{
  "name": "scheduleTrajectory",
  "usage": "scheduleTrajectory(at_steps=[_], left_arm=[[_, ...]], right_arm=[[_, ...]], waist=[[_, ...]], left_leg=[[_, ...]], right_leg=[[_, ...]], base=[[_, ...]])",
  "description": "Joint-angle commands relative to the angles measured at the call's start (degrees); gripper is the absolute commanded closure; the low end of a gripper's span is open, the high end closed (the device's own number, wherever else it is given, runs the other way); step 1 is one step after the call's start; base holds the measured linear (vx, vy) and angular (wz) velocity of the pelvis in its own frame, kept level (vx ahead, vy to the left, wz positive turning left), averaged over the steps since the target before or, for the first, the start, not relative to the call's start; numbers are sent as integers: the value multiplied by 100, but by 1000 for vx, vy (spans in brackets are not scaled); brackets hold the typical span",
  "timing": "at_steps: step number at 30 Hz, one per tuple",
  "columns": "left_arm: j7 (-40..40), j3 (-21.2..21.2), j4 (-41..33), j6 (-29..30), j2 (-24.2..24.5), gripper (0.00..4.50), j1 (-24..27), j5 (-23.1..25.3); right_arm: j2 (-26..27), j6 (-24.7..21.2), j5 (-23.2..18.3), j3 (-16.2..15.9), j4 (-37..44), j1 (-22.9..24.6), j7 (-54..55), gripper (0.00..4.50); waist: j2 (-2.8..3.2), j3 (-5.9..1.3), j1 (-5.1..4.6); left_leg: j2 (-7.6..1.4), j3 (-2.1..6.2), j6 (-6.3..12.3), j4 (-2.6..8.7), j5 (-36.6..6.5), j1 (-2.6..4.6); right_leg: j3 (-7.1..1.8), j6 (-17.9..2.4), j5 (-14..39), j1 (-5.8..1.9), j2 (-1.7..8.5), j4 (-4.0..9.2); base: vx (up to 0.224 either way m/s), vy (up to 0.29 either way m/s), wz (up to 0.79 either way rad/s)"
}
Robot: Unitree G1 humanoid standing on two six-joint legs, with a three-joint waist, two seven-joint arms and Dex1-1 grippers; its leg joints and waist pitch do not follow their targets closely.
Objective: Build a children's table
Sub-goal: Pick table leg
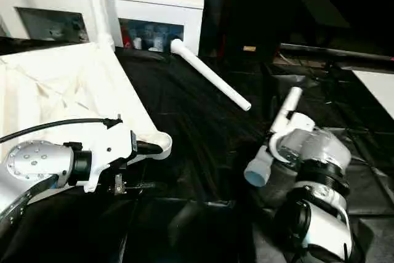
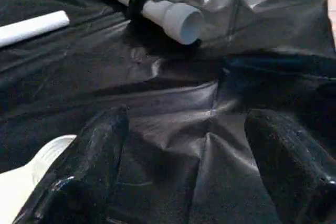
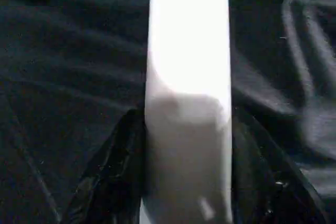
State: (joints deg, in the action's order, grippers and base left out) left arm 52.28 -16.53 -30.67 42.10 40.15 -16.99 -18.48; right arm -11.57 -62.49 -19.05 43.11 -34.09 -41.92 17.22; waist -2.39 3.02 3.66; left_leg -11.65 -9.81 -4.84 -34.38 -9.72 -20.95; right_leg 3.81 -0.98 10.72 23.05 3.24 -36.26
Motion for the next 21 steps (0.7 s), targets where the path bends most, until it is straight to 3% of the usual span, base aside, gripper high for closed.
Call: scheduleTrajectory(at_steps=[1,3,4,6,7,8,9,11,12,13,14,16,17,18,20,21], left_arm=[[49,212,49,63,54,23,-133,-111],[-2,439,113,64,-15,16,-170,-226],[-83,627,211,20,-112,7,-200,-301],[-459,1024,480,-29,-443,0,-319,-396],[-459,1024,480,-29,-443,0,-319,-396],[-940,1278,767,106,-751,0,-519,-348],[-1357,1469,980,211,-1010,0,-638,-289],[-2103,1701,1316,307,-1359,0,-787,-56],[-2159,1721,1345,313,-1389,0,-795,-44],[-2407,1815,1457,331,-1534,0,-819,-3],[-2711,1907,1501,218,-1760,0,-789,57],[-3178,1953,1540,-140,-2116,0,-783,237],[-3506,1991,1600,-344,-2391,0,-847,339],[-3646,2015,1720,-162,-2517,0,-1013,343],[-3678,2021,1754,-100,-2546,0,-1061,341],[-3693,2149,1910,102,-2701,0,-1299,135]], right_arm=[[-10,-120,-16,231,426,137,256,272],[-4,-146,4,217,826,111,311,272],[-68,-1,100,-39,1204,133,201,272],[-222,463,200,-479,1920,88,4,272],[-222,463,200,-479,1920,88,4,272],[-362,766,239,-816,2248,-18,-253,272],[-482,1127,271,-1165,2418,-11,-703,272],[-639,1441,269,-1817,2752,-11,-1438,272],[-639,1483,263,-1883,2772,-15,-1532,272],[-629,1655,222,-2162,2871,-19,-1949,272],[-583,1788,168,-2430,2973,17,-2368,273],[-535,1869,112,-2874,3179,135,-2894,273],[-501,1885,-53,-3180,3411,263,-3333,273],[-367,1995,-128,-3462,3531,404,-3598,273],[-331,2030,-144,-3535,3555,441,-3658,273],[-165,2590,102,-3834,3503,616,-3653,273]], waist=[[115,-340,-10],[126,-341,-10],[171,-345,-9],[167,-355,-10],[152,-342,-27],[163,-346,-13],[125,-343,-15],[115,-338,-9],[39,-342,-25],[39,-342,-25],[103,-333,-64],[122,-366,-47],[91,-376,-29],[67,-390,16],[87,-400,22],[107,-431,85]], left_leg=[[-22,14,-605,372,-1671,124],[-14,11,-597,372,-1570,112],[-5,7,-598,368,-1532,109],[-3,18,-574,367,-1388,76],[7,-2,-532,348,-1344,60],[11,-12,-475,343,-1287,61],[20,-19,-417,330,-1263,47],[21,-20,-330,308,-1232,17],[20,5,-205,329,-1029,-57],[20,5,-205,329,-1029,-57],[22,14,-196,322,-1092,-90],[-14,39,-126,328,-1144,-28],[-39,38,-31,331,-1109,-22],[-71,27,33,328,-991,8],[-71,34,45,336,-884,-4],[-105,33,22,318,-587,17]], right_leg=[[-228,-347,1971,-181,301,511],[-230,-363,1882,-192,295,492],[-227,-356,1847,-190,290,508],[-222,-355,1784,-237,297,483],[-227,-331,1848,-240,295,508],[-239,-298,1902,-240,292,502],[-233,-244,1994,-252,294,527],[-232,-160,2109,-285,308,555],[-214,17,2259,-313,324,549],[-214,17,2259,-313,324,549],[-185,50,2378,-315,324,577],[-185,-33,2210,-279,326,601],[-204,-168,1928,-290,330,585],[-236,-342,1567,-259,349,543],[-234,-529,1301,-273,343,504],[-247,-758,655,-259,343,431]], base=[[0,0,0],[0,0,0],[0,0,0],[0,0,0],[0,0,0],[0,0,0],[0,0,0],[0,0,0],[0,0,0],[0,0,0],[0,0,0],[0,0,0],[0,0,0],[0,0,0],[0,0,0],[0,0,0]])
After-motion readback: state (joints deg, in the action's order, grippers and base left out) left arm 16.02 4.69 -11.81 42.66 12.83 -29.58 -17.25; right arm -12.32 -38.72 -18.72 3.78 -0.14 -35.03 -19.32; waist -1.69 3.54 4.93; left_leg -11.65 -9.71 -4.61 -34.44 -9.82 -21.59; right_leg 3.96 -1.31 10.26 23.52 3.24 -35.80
